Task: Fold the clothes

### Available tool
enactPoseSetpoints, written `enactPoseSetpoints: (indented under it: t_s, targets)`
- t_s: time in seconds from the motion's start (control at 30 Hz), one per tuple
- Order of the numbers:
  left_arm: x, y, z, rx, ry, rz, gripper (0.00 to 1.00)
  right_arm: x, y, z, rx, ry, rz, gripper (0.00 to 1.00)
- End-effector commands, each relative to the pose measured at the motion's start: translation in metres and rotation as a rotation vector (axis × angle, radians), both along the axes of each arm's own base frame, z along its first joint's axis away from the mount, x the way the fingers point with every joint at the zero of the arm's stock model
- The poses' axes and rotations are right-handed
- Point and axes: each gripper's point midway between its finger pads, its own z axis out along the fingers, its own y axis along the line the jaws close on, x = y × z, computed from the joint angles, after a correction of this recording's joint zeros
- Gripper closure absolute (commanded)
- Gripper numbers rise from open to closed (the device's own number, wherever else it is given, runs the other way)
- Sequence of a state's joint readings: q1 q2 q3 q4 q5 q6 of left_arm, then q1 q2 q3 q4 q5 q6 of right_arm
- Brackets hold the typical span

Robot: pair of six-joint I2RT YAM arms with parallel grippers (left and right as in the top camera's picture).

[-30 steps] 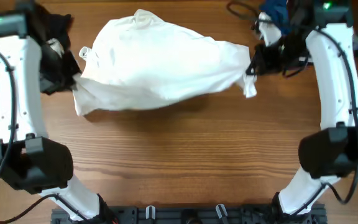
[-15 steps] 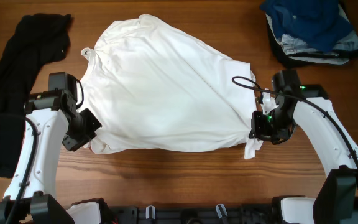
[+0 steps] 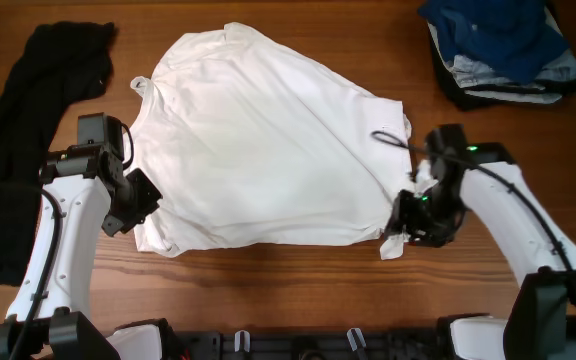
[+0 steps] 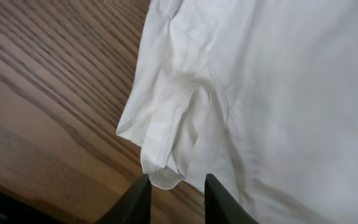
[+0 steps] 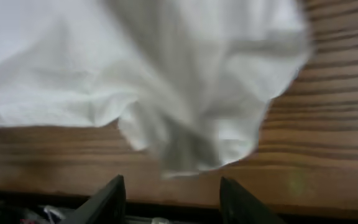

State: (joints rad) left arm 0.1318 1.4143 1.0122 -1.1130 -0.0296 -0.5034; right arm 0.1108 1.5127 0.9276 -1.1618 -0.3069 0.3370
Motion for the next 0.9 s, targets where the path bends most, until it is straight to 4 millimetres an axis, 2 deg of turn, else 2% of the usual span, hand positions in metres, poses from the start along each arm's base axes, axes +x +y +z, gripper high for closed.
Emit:
enactPoseSetpoints:
  t_s: [0.0,0.07,0.17,0.37,0.47,0.63,0.67,0.77,0.87]
  targets:
    - [0.000,0.003,-0.001,0.018,-0.009,0.000,0.72,-0.010,0.031,0.004,-0.049,-0.053,0.110,0.46]
    - [0.003,0.003,-0.001,0.020,-0.020,0.000,0.72,-0.016,0.035,-0.001,-0.150,-0.070,0.160,0.43]
    - [0.008,0.004,0.000,0.022,-0.041,0.000,0.71,-0.015,0.018,-0.009,-0.300,-0.101,0.158,0.44]
    - [0.013,0.004,0.000,0.025,-0.061,0.000,0.71,-0.001,0.001,-0.029,-0.423,-0.144,0.118,0.52]
    - [0.015,0.005,0.001,0.026,-0.070,0.000,0.71,-0.001,0.000,-0.041,-0.433,-0.131,0.090,0.64]
    - [0.019,0.005,0.001,0.028,-0.084,0.000,0.71,-0.011,-0.004,-0.040,-0.450,-0.085,0.048,0.87]
    - [0.019,0.005,0.001,0.028,-0.085,0.000,0.71,-0.013,-0.005,-0.039,-0.455,-0.077,0.042,0.96]
    - [0.019,0.005,0.001,0.029,-0.087,-0.001,0.71,-0.023,-0.008,-0.033,-0.468,-0.021,0.002,0.96]
    - [0.019,0.005,0.001,0.029,-0.085,-0.001,0.71,-0.040,-0.008,-0.005,-0.408,0.086,-0.045,0.96]
